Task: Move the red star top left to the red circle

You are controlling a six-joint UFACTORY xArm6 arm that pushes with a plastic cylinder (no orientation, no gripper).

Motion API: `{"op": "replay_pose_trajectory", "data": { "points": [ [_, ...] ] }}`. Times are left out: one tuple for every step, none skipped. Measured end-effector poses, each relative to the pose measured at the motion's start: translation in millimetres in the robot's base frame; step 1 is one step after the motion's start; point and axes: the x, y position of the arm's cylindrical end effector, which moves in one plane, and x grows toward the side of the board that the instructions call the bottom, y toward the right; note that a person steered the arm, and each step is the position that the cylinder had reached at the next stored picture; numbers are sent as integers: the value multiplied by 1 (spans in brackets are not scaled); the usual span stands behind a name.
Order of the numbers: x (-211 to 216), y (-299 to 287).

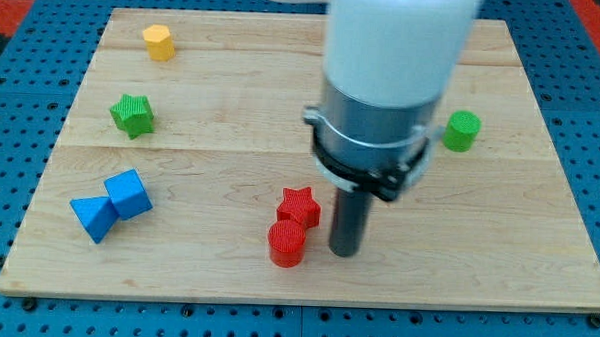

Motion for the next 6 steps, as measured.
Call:
{"op": "replay_pose_trajectory", "data": {
  "points": [
    [-29, -36],
    [-72, -49],
    [-97, -51],
    [-113, -51],
    [-106, -23],
    [-94, -37]
  ]
}}
